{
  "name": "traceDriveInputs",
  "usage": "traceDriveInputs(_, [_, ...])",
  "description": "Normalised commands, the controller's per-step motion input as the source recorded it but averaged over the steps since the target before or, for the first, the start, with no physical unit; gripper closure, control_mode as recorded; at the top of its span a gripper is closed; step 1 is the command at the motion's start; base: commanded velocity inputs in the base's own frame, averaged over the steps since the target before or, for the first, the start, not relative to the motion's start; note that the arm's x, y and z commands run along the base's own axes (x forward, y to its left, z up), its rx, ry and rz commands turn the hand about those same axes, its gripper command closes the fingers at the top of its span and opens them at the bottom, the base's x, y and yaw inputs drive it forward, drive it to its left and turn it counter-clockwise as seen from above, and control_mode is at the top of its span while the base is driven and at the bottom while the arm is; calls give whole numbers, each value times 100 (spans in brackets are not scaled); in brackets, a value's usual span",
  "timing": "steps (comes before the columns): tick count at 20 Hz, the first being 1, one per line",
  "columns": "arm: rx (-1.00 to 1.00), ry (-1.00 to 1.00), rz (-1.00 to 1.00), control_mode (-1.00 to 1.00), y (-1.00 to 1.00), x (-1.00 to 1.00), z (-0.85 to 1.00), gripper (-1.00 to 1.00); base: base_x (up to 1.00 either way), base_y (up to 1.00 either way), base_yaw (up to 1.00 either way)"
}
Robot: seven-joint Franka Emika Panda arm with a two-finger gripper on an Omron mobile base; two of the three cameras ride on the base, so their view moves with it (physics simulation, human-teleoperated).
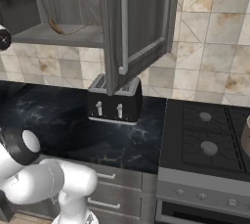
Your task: Open the cabinet and move the ladle to the pot. Then close the cabinet.
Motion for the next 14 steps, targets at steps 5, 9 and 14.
traceDriveInputs(5, [-11, 45, -5, -100, -64, 0, 0, 100, 0, 0, 0])
traceDriveInputs(9, [-14, 42, -12, -100, -54, 0, 2, -100, 0, 0, 0])
traceDriveInputs(14, [-11, 24, -18, -100, -25, 1, 3, -100, 0, 0, 0])
